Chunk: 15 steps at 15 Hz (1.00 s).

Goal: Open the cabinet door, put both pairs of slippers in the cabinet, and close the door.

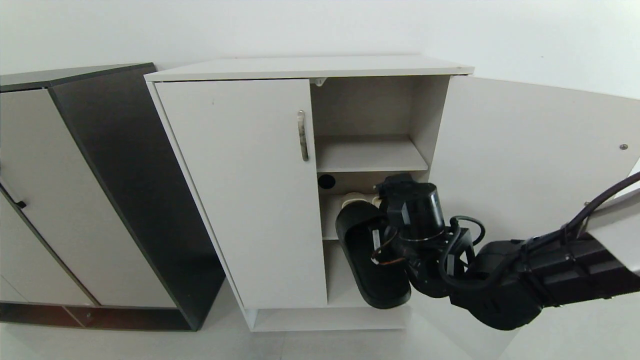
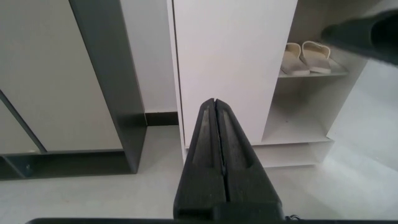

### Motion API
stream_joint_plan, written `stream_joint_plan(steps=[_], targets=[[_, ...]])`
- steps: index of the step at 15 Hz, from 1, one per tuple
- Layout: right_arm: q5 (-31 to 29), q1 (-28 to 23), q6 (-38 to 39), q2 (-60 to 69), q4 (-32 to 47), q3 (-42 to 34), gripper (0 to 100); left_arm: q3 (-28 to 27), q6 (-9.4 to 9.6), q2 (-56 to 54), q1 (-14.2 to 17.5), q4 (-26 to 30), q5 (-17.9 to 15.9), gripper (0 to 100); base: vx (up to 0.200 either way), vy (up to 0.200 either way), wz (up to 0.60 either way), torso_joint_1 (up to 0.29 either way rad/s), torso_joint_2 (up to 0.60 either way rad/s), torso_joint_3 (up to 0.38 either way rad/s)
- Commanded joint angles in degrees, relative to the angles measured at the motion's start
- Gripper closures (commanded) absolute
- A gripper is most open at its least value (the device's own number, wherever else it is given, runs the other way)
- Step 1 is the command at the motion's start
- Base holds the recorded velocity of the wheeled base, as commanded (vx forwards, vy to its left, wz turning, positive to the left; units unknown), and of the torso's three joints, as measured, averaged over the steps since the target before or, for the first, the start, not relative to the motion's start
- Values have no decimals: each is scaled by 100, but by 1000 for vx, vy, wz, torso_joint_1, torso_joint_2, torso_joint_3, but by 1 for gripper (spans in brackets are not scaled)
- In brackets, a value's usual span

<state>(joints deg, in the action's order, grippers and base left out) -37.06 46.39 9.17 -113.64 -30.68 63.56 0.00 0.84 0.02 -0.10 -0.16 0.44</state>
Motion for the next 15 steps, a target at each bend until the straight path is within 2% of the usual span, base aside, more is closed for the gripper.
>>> stream_joint_plan(steps=[1, 3, 5, 7, 14, 15], targets=[[-319, 72, 173, 158, 256, 701, 100, 0, 4, 6, 1, -2, 0, 100, 0, 0, 0, 0, 0, 0], [-328, 64, 349, 176, 563, 983, 100, 0, 13, -2, 1, -2, 9, 100, 0, 0, 0, 0, 0, 0], [-319, 72, 815, 281, 1557, 1431, 100, 0, 13, -2, 1, -2, 9, 100, 0, 0, 0, 0, 0, 0], [-328, 72, 1070, 290, 1987, 1651, 100, 0, 13, -2, 1, -2, 9, 100, 0, 0, 0, 0, 0, 0], [-311, 99, 1070, 351, 1979, 1572, 100, 0, 30, 6, 1, -2, 0, 100, 0, 0, 0, 0, 0, 0], [-311, 99, 1070, 343, 1979, 1580, 100, 0, 21, -2, 1, -2, 0, 100, 200, 0, 0, -2, 2, -2]])
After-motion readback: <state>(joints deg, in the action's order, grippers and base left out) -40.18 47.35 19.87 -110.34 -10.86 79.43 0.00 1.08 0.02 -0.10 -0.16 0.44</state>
